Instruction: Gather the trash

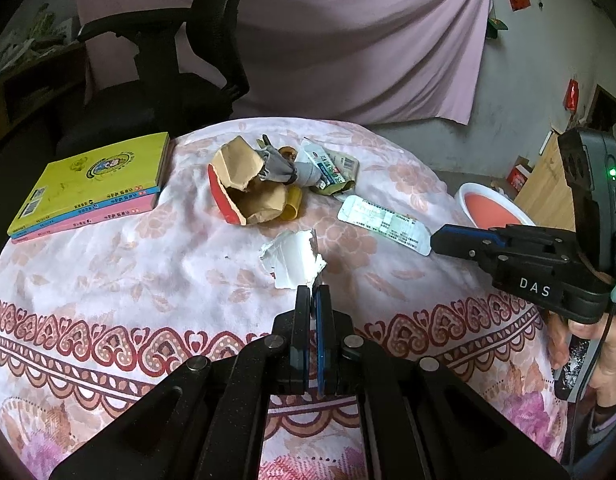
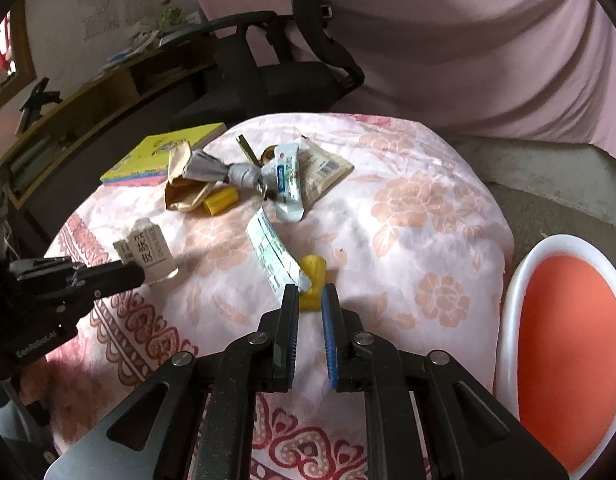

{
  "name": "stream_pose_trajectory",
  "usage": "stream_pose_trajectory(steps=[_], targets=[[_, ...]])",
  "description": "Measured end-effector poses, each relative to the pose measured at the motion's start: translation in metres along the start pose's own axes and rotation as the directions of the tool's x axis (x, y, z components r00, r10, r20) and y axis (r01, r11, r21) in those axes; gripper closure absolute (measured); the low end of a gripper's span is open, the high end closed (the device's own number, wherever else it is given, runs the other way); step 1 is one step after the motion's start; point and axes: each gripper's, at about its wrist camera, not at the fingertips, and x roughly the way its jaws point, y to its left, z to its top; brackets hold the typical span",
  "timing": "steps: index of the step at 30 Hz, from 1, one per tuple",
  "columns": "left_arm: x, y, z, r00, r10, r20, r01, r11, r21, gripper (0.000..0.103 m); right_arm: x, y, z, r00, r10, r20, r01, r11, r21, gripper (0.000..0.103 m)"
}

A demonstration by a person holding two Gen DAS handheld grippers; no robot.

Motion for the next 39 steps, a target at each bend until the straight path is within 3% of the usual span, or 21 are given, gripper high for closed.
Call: stream_pose_trajectory(steps=[10, 12, 13, 19, 26, 31, 39], targets=[[-0.002, 0.011, 0.004, 1.0, 0.002, 0.002, -0.002, 1.0, -0.021, 0.102, 0.021, 0.015, 0.016, 1.0, -0.005, -0.016, 0.005, 0.999, -0.036, 0.091], [-0.002, 0.013, 0.005, 1.0, 0.003, 0.002, -0.003, 1.0, -0.024, 0.102, 0.025, 0.019, 0.016, 0.999, -0.017, -0.029, 0.016, 0.999, -0.051, 0.073], [-0.002, 0.014, 0.005, 1.0, 0.003, 0.001, -0.003, 1.0, -0.027, 0.102, 0.025, 0.02, 0.015, 0.999, -0.021, -0.032, 0.019, 0.998, -0.054, 0.071], [-0.002, 0.018, 0.005, 1.0, -0.01, -0.004, 0.009, 0.999, -0.043, 0.102, 0.022, 0.011, 0.011, 0.999, -0.001, -0.037, 0.001, 1.0, -0.014, 0.071], [-0.005, 0.021, 0.006, 1.0, -0.004, 0.002, 0.004, 0.999, -0.049, 0.102, 0.013, 0.022, 0.024, 0.998, -0.008, 0.065, 0.012, 0.998, -0.067, 0.071], [-0.007, 0.03, 0.008, 1.0, 0.021, 0.006, -0.021, 0.998, -0.06, 0.102, 0.037, 0.028, 0.036, 0.999, 0.018, 0.027, -0.016, 0.996, -0.083, 0.073], [-0.008, 0.039, 0.007, 1.0, 0.02, 0.004, -0.019, 0.996, -0.088, 0.102, 0.043, 0.05, 0.029, 0.999, 0.038, -0.018, -0.04, 0.986, -0.162, 0.085]])
